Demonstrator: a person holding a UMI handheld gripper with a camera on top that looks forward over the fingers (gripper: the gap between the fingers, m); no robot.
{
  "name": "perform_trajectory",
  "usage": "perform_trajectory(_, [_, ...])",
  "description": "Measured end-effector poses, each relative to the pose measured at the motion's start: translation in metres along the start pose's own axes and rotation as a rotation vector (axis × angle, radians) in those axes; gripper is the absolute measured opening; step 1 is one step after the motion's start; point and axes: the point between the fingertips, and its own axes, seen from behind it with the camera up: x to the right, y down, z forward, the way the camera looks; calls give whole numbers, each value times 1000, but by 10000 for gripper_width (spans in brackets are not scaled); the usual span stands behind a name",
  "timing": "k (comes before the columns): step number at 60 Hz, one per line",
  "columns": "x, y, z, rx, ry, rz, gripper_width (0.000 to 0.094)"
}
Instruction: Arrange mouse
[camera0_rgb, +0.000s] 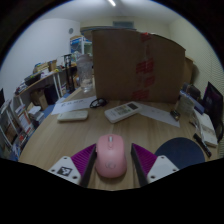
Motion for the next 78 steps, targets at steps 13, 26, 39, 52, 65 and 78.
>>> perform_trajectory(13, [3,-2,4,-41,26,66,383])
perform_trajectory(26, [14,-142,-94,249,-58,52,335])
perform_trajectory(39, [168,-142,-139,284,184,97,330])
perform_trajectory(52, [196,15,-73,0,169,134,333])
perform_trajectory(65, [193,40,-59,-54,158,123,461])
perform_trajectory(78, [196,32,-81,-94,129,156,832])
